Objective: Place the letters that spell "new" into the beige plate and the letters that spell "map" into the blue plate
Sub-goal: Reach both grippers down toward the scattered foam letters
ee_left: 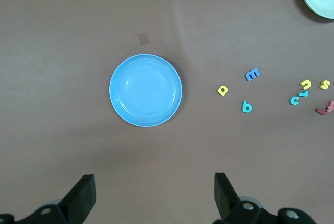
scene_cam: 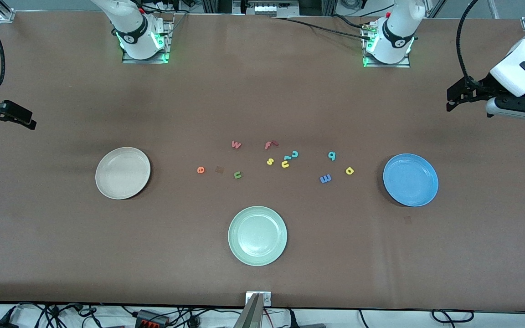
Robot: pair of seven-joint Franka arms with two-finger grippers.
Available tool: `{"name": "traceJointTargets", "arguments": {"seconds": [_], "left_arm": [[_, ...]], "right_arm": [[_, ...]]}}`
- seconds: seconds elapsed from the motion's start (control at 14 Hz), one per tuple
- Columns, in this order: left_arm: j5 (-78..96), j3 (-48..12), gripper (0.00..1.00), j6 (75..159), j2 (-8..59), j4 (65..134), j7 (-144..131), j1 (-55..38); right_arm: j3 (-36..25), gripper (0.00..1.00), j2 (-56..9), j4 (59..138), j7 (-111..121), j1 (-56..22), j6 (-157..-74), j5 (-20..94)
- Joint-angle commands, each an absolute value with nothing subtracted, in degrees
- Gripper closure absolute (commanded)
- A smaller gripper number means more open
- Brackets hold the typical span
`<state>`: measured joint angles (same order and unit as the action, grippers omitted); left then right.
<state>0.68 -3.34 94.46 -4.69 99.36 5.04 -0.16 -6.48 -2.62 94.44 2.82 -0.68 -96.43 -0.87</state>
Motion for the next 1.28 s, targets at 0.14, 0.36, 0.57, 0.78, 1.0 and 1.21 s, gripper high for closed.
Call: {"name": "traceJointTargets", "arguments": {"seconds": [0.14, 0.36, 0.57, 0.78, 1.0, 1.21], "left_arm": [[-0.4, -3.5, 0.00, 93.4, -4.7, 98.4, 6.2, 0.0], [-0.4, -3.5, 0.00, 93.4, -4.7, 98.4, 6.2, 0.0], [-0.4, -3.6, 0.00, 93.3, -4.7, 98.4, 6.2, 0.0], [-0.4, -3.6, 0.00, 92.7, -4.7, 98.3, 6.2, 0.0], [0.3, -3.6, 0.00, 91.4, -4.7, 98.3, 6.1, -0.1], [0.6, -3.6, 0.00, 91.3, -4.0, 98.4, 5.9, -0.5]], "right_arm": [[-6.2, 0.00, -1.5, 95.8, 4.0, -0.7, -97.4, -1.5], [-6.2, 0.00, -1.9, 95.7, 4.0, -0.8, -97.5, -1.4], [-6.2, 0.00, -1.8, 95.6, 4.0, -0.8, -96.6, -1.4], [-6.2, 0.00, -2.1, 95.6, 4.2, -0.8, -96.2, -1.4], [-6.1, 0.00, -4.5, 95.9, 4.6, -3.0, -95.2, -1.1], [-6.1, 0.00, -10.9, 96.0, 4.3, -11.8, -96.6, -0.5]]}}
